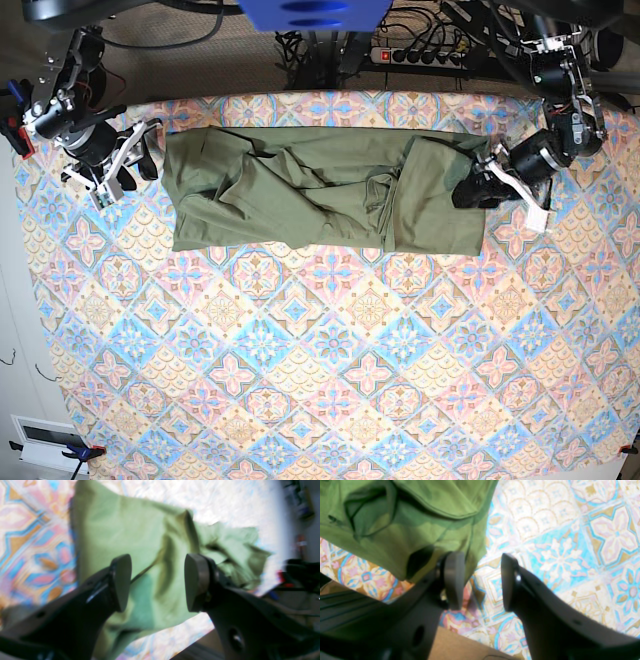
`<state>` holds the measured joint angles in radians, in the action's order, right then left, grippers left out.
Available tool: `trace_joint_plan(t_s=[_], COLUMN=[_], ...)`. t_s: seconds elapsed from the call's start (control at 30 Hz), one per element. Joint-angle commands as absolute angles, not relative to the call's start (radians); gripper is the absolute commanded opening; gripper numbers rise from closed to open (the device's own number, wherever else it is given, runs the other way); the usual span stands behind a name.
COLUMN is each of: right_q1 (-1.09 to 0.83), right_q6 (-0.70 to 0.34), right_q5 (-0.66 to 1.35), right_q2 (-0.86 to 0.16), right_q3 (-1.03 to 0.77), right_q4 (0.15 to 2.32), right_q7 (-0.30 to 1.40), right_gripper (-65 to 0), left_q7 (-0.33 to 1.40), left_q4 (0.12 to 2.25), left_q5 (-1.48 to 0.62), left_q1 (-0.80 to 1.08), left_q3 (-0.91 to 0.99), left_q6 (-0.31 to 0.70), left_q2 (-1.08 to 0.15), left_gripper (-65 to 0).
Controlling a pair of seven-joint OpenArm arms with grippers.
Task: Layout the t-shirt on the table in an organized manner, then fold the t-shirt properly
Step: 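Press and tuck the folded end with the left gripper, then regrasp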
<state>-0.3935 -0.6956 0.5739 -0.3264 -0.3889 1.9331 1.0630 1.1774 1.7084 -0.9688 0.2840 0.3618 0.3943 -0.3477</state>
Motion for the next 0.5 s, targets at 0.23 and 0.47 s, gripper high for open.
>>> trace_joint_plan(t_s=[0.23, 0.47], right_q1=[-0.374, -0.375], right_q6=[-0.698, -0.698], right_q5=[0.587, 0.587], right_q2=[-0.34, -0.34], right_q3=[-0.397, -0.392], right_q4=[1.952, 1.952], right_q7=[1.049, 1.052], right_gripper=[-41.4, -41.4], left_q7=[1.173, 1.167], left_q4=[1.73, 1.73], left_q5=[-0.837, -0.839], left_q1=[0.366, 0.387], left_q3=[0.062, -0.053], left_q6=[0.401, 0.403], left_q2=[-0.41, -0.516], left_gripper=[-34.2, -43.6])
